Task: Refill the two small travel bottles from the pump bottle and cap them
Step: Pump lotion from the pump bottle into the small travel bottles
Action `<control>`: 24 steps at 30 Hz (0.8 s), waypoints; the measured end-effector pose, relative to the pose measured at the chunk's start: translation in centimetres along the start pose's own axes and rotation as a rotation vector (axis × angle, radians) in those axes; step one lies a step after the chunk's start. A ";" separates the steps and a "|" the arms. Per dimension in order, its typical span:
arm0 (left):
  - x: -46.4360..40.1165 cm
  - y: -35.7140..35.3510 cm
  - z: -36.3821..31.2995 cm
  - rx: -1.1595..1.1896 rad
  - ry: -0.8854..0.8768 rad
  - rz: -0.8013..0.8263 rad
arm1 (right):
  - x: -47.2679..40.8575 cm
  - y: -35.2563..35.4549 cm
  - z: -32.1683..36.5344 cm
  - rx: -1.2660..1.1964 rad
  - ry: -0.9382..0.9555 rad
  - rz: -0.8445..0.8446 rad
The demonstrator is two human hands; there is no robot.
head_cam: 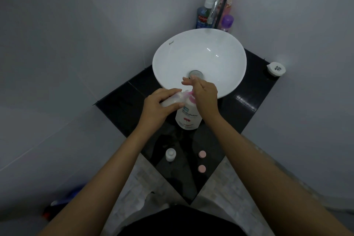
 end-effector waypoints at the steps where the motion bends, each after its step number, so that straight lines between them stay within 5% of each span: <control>1: 0.0 0.1 -0.1 -0.012 -0.010 0.000 | -0.1 0.1 0.2 0.014 0.000 0.008; 24: 0.5 -0.5 -0.9 0.009 -0.030 0.002 | 0.5 1.8 1.6 -0.211 0.000 -0.028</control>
Point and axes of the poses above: each hand's wrist, its own x-axis away from the middle knuckle, its own y-axis out of the back of the hand, z = x × y, the point moved 4 cm from there along -x, towards the middle knuckle, and after that the axes turned 10 degrees about -z, right-handed, at the moved point
